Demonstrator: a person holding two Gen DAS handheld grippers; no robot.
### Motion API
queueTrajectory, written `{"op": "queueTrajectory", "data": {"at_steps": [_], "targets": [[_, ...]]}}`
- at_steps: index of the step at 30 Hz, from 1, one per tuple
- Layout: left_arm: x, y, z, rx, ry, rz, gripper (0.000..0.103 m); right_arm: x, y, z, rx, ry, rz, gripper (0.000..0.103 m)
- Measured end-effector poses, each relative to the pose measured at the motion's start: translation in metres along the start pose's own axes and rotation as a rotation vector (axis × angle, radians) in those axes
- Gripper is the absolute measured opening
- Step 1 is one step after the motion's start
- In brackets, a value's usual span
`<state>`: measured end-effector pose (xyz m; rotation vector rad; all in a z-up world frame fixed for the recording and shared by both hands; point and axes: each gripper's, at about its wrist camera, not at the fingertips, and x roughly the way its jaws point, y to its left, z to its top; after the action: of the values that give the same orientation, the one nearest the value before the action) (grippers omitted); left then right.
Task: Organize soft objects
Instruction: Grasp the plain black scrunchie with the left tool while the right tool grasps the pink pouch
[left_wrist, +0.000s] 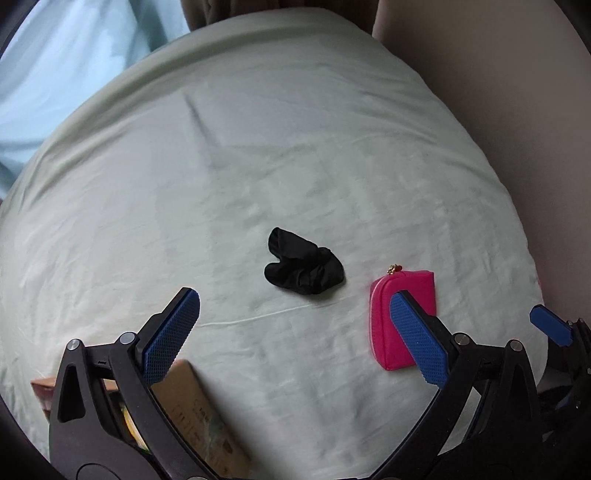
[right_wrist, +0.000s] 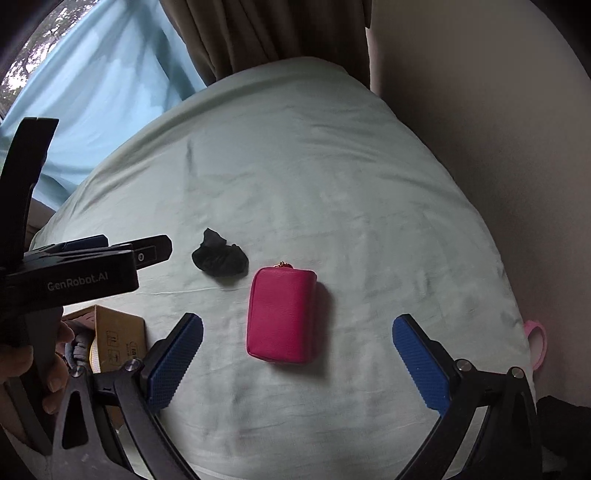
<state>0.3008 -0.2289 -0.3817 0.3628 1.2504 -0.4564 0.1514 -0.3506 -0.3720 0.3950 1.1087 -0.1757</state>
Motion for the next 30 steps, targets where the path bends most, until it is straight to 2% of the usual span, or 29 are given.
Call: {"op": "queueTrajectory", "data": {"at_steps": [5,11,14,19,20,22,23,24,26,29,30], "targets": [[0.047,-0.006,0.012,0.089,0.065,0.008,0.102,0.035,0.004,0.001,0.045,0.053,-0.010,0.102],[0.092,-0.009,0.018,0.132,0.119,-0.018,0.102,0.077,0.013,0.003,0.053,0.114,-0.028,0.102],[0.110,-0.010,0.018,0.156,0.142,-0.014,0.098,0.094,0.015,0.000,0.068,0.138,-0.035,0.102],[0.128,-0.011,0.018,0.183,0.157,-0.001,0.093,0.119,0.015,-0.005,0.104,0.196,-0.051,0.095],[0.131,-0.011,0.017,0.182,0.164,-0.002,0.090,0.122,0.014,-0.006,0.109,0.202,-0.052,0.093],[0.134,-0.012,0.018,0.182,0.170,-0.010,0.085,0.127,0.015,-0.006,0.108,0.213,-0.055,0.082],[0.134,-0.013,0.018,0.189,0.166,-0.007,0.083,0.130,0.015,-0.007,0.108,0.225,-0.054,0.072],[0.133,-0.013,0.016,0.197,0.160,-0.011,0.080,0.134,0.015,-0.007,0.114,0.243,-0.052,0.069],[0.129,-0.018,0.012,0.212,0.152,-0.026,0.064,0.136,0.014,-0.007,0.122,0.249,-0.065,0.065],[0.125,-0.020,0.012,0.232,0.143,-0.034,0.044,0.135,0.015,-0.007,0.117,0.248,-0.070,0.060],[0.124,-0.020,0.013,0.232,0.143,-0.038,0.040,0.134,0.016,-0.007,0.109,0.247,-0.069,0.057]]}}
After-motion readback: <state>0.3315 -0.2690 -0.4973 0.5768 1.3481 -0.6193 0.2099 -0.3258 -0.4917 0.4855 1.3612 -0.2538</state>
